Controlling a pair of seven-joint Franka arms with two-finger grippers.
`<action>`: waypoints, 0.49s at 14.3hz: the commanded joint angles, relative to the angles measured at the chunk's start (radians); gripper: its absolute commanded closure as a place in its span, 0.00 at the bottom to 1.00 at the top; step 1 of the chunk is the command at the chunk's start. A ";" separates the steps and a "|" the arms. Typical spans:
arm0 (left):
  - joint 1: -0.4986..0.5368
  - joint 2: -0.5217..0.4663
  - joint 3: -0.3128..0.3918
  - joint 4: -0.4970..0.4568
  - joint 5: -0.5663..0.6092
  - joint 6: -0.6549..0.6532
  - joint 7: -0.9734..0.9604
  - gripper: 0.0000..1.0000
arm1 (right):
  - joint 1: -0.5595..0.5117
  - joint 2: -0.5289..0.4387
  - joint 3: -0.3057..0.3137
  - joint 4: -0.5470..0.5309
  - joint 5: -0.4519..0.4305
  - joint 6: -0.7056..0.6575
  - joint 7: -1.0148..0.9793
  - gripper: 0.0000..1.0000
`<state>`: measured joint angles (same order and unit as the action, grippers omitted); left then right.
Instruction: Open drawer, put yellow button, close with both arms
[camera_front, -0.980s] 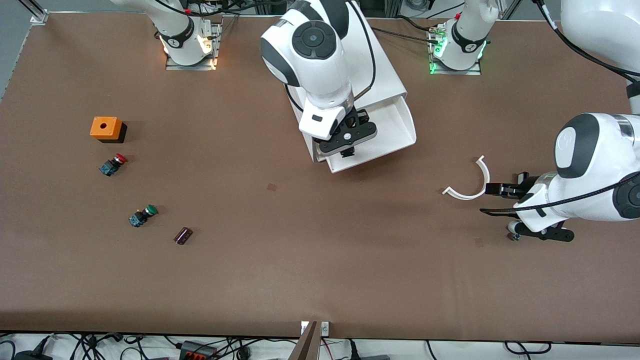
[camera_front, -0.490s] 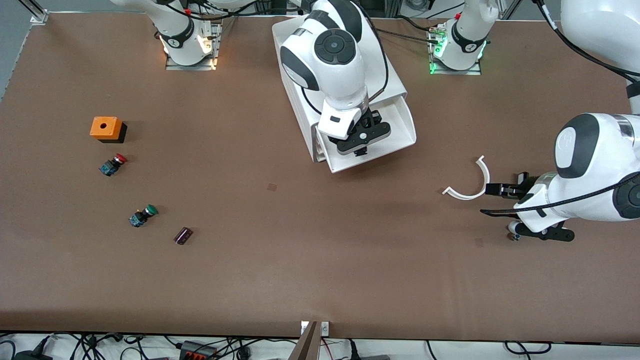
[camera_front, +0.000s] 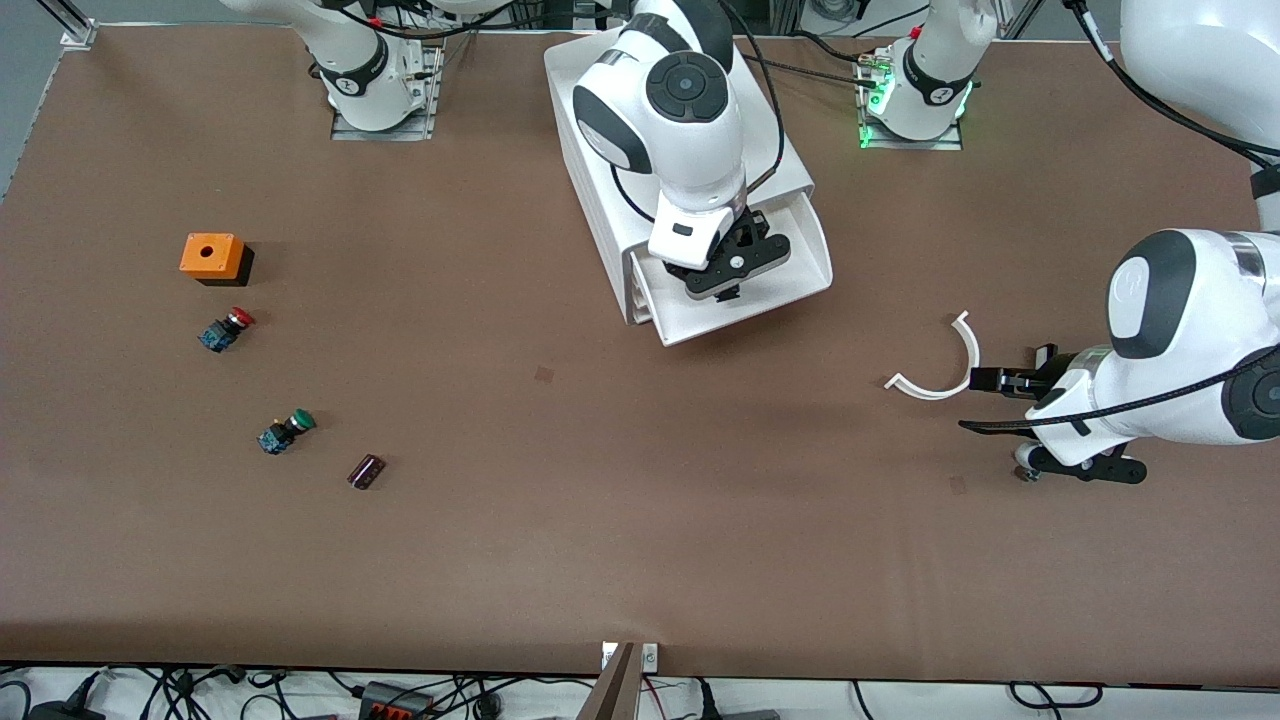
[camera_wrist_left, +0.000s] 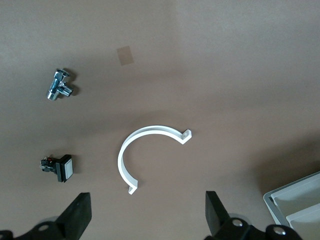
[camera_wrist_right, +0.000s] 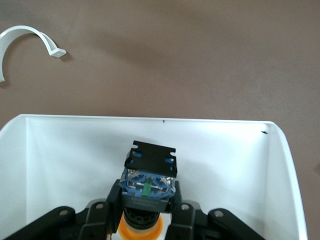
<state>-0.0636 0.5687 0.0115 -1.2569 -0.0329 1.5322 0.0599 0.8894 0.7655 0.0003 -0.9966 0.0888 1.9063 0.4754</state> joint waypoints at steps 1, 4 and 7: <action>-0.002 0.008 -0.001 0.025 0.018 -0.007 -0.011 0.00 | 0.008 0.015 -0.011 0.039 -0.020 -0.026 0.019 0.70; -0.002 0.008 -0.001 0.025 0.019 -0.007 -0.009 0.00 | 0.008 0.014 -0.008 0.039 -0.063 -0.023 0.011 0.00; -0.002 0.008 -0.001 0.025 0.019 -0.007 -0.011 0.00 | 0.008 0.009 -0.009 0.053 -0.063 -0.026 0.012 0.00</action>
<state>-0.0636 0.5687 0.0115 -1.2569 -0.0329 1.5323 0.0598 0.8896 0.7655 -0.0027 -0.9888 0.0394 1.9035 0.4754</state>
